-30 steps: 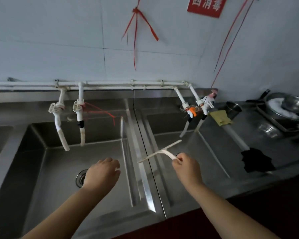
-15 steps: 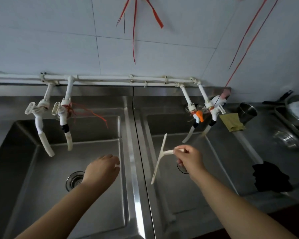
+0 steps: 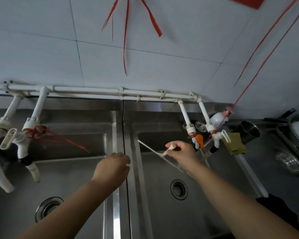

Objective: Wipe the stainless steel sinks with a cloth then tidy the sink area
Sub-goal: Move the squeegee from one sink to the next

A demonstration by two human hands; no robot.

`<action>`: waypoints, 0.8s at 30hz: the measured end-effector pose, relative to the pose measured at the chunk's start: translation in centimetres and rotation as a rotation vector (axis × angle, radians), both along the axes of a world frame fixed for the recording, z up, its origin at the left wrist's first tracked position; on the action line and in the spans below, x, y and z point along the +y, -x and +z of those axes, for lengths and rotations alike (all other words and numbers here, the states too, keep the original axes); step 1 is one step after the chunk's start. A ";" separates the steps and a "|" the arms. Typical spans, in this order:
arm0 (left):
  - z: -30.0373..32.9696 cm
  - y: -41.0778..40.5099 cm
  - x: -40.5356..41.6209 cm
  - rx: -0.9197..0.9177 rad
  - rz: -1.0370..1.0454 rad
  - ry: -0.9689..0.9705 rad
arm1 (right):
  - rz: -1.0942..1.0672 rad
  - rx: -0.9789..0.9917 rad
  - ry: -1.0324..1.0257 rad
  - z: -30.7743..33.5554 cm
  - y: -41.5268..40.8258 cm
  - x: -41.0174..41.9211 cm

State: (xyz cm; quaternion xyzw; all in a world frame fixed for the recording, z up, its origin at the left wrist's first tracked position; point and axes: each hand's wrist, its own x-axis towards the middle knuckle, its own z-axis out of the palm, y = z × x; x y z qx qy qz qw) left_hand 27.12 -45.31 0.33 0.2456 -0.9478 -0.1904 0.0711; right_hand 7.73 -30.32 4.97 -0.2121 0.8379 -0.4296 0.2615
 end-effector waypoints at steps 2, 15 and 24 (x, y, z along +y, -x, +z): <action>-0.2 2.3 -0.4 0.003 0.008 0.006 | 0.046 0.032 0.021 0.3 2.4 -1.4; -5.4 16.4 -4.8 -0.174 0.165 0.038 | 0.452 0.158 -0.086 -3.1 16.9 -12.8; -9.9 19.5 -5.7 -0.349 0.122 0.091 | 0.629 0.163 -0.208 -5.9 20.4 -16.4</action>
